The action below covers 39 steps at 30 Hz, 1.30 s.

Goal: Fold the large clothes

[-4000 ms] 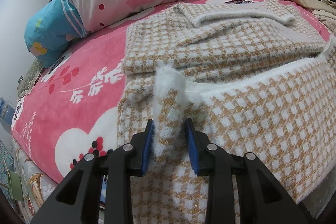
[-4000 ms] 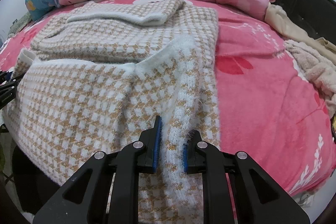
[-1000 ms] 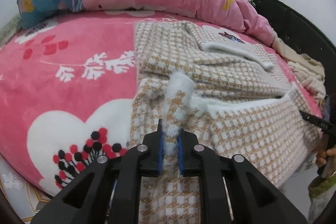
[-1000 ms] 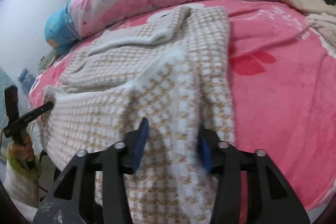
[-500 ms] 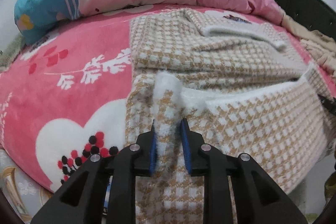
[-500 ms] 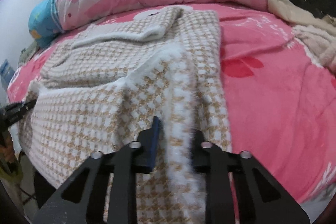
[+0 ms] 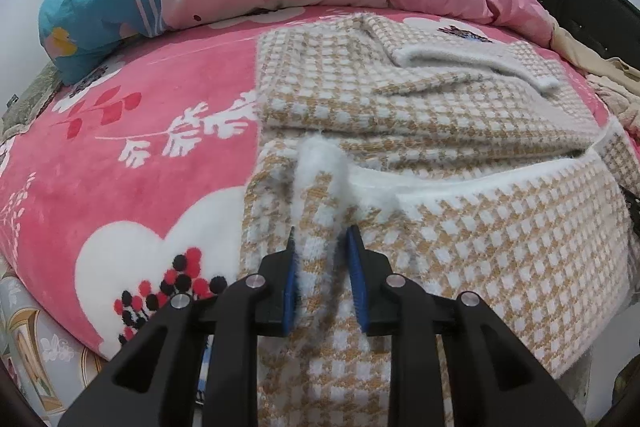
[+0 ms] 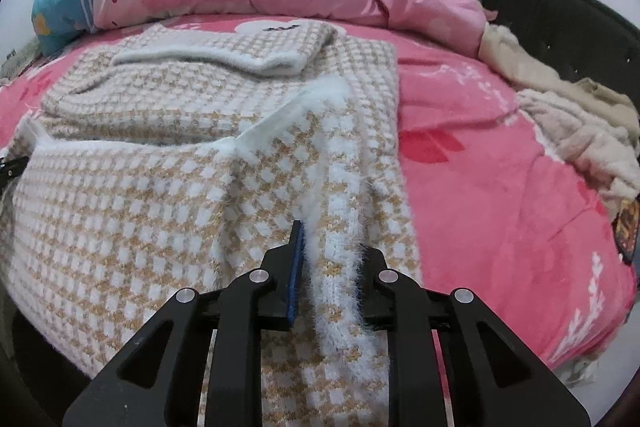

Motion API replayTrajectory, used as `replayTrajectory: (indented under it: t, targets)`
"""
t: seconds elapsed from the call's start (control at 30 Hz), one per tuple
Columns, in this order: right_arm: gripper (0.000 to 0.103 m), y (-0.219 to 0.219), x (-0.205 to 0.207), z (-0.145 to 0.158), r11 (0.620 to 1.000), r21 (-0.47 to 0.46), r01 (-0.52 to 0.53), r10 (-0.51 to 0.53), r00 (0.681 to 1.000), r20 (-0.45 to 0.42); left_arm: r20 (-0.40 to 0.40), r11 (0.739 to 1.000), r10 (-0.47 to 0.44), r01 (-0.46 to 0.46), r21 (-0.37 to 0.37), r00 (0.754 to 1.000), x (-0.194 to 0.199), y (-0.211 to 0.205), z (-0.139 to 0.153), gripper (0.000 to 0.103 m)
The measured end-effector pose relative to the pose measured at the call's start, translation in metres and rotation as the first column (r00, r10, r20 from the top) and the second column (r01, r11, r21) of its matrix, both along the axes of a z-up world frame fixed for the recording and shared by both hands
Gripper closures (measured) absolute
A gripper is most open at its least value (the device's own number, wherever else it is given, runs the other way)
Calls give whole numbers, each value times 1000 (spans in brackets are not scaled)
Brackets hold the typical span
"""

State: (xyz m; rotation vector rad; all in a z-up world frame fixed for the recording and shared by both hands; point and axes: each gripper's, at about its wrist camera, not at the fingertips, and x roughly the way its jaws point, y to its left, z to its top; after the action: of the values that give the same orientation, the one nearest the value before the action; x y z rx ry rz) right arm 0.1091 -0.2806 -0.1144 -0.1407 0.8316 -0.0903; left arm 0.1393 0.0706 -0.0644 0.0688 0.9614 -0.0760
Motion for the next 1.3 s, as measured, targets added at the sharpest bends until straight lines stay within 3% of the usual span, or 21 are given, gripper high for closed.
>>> replayTrajectory:
  t: [0.2, 1.3]
  targets:
    - [84, -8, 5, -6, 999, 47, 3, -2, 1000, -13, 2, 1000, 6, -6, 25, 1000, 0, -4, 0, 80]
    - [84, -5, 12, -11, 1000, 27, -3, 3, 1000, -12, 1, 999, 8, -8, 32, 1000, 0, -5, -1, 80]
